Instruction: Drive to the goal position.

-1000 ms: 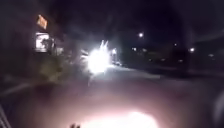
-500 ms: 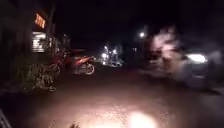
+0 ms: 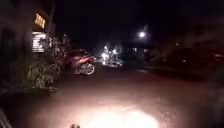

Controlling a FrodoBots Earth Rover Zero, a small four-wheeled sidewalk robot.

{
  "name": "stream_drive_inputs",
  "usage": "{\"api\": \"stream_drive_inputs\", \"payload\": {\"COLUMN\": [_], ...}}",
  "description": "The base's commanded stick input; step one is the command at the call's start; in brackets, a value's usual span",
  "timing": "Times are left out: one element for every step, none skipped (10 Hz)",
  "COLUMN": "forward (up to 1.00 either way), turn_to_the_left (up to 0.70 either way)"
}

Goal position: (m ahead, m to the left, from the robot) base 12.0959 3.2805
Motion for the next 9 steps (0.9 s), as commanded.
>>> {"api": "stream_drive_inputs", "payload": {"forward": [1.00,1.00,1.00,1.00,1.00,1.00,1.00,1.00,1.00], "turn_to_the_left": [0.00,0.00,0.00,0.00,0.00,0.00,0.00,0.00,0.00]}}
